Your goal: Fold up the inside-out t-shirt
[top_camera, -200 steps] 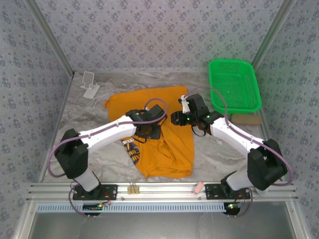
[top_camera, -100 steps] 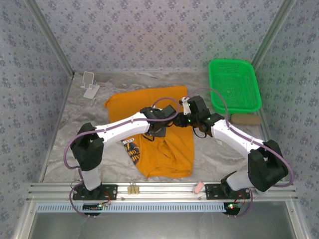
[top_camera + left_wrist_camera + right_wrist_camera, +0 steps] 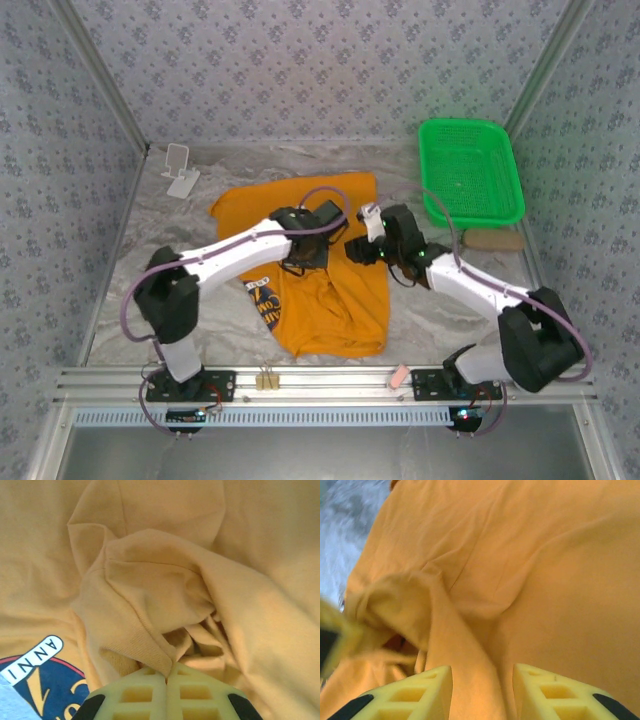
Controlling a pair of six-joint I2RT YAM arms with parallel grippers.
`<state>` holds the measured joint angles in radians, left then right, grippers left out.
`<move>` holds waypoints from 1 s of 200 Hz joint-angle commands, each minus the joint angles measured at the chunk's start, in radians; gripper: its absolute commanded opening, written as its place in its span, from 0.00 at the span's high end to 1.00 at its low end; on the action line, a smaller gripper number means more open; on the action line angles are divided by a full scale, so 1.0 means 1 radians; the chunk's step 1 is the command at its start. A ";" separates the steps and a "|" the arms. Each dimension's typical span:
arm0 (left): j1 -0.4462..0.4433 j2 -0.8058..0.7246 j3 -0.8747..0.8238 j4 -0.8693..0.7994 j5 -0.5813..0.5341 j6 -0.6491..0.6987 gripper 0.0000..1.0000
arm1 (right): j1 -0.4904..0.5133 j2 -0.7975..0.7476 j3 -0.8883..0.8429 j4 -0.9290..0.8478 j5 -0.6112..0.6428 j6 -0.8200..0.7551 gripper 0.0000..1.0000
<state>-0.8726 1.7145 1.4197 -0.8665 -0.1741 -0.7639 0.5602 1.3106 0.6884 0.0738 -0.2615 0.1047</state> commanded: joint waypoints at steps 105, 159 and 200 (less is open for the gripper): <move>0.277 -0.277 -0.262 0.347 0.866 -0.172 1.00 | 0.257 0.108 -0.092 0.504 0.076 -0.531 0.60; 0.279 -0.264 -0.288 0.372 0.903 -0.181 1.00 | 0.268 0.195 -0.125 0.677 0.070 -0.497 0.70; 0.343 -0.271 -0.310 0.318 0.834 -0.124 1.00 | 0.273 0.193 -0.124 0.640 0.089 -0.533 1.00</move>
<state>-0.5781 1.4605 1.1328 -0.5198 0.6846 -0.9279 0.8253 1.5105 0.5655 0.7086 -0.2001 -0.3897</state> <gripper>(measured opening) 0.046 0.047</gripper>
